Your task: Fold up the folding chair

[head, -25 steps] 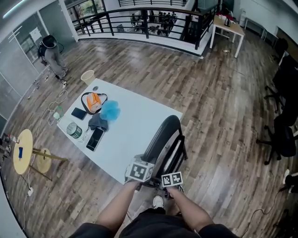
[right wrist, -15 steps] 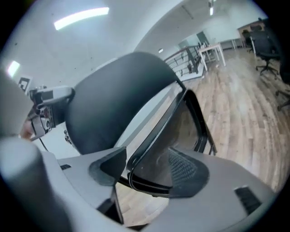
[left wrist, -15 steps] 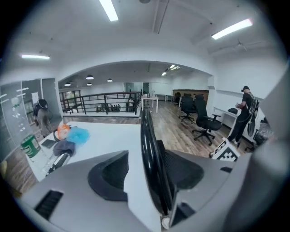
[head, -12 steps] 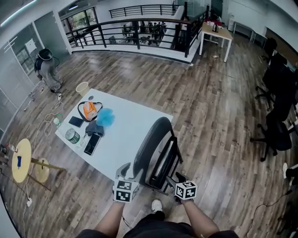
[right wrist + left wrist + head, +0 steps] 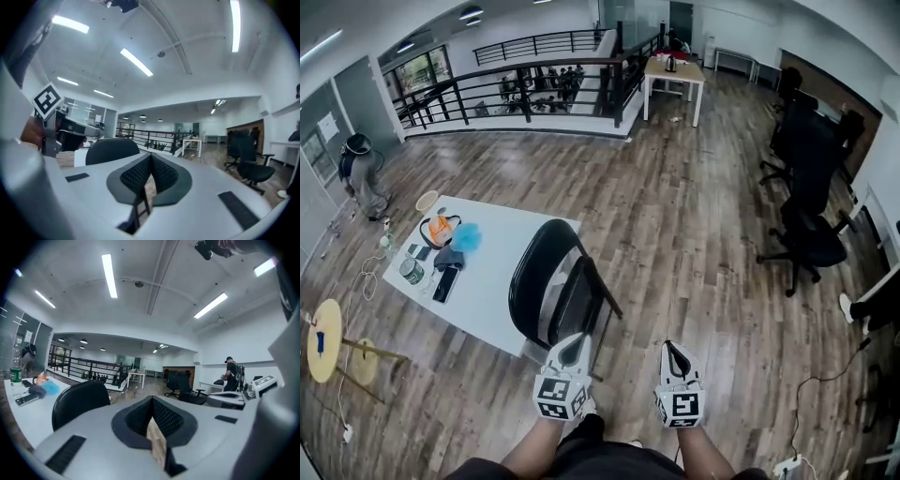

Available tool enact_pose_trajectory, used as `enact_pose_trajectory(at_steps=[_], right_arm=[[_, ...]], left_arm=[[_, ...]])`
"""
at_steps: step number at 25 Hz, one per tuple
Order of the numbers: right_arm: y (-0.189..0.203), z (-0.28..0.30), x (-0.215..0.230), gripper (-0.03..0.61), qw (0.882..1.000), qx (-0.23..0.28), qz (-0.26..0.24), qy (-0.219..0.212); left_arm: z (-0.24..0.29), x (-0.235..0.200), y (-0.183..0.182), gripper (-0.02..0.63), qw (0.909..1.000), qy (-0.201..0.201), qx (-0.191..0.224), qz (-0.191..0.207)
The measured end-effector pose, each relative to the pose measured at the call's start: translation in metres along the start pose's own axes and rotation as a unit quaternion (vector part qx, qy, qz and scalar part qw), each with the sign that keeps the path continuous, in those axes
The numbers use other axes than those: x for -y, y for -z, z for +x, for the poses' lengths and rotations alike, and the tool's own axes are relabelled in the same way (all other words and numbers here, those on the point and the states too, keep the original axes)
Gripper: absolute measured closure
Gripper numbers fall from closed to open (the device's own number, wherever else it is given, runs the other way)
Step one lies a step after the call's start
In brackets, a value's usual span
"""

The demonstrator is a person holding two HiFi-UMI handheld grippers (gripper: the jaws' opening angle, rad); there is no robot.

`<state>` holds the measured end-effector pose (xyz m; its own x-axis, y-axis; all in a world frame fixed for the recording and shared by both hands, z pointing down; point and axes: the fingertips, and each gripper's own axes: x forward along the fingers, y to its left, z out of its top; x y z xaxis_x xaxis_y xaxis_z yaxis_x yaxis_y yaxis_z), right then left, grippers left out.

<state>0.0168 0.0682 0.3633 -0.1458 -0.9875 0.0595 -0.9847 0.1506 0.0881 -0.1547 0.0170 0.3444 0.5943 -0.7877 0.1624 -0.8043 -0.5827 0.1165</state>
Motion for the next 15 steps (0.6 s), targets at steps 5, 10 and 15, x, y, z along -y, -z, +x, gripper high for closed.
enact_pose_trajectory(at_steps=[5,10,15], right_arm=[[-0.014,-0.098,0.046,0.565,0.996,0.021,0.027,0.086],[-0.017,-0.16,0.048,0.566,0.994,0.022,0.015,0.106],[-0.031,-0.193,0.043,0.565,0.993,0.033,0.004,0.11]], left_arm=[[-0.028,0.082,0.017,0.609,0.9994,0.033,0.003,-0.006],[-0.063,0.128,0.028,0.609,0.9987,0.051,-0.004,0.003],[-0.089,0.155,0.023,0.609,0.9975,0.068,-0.01,0.017]])
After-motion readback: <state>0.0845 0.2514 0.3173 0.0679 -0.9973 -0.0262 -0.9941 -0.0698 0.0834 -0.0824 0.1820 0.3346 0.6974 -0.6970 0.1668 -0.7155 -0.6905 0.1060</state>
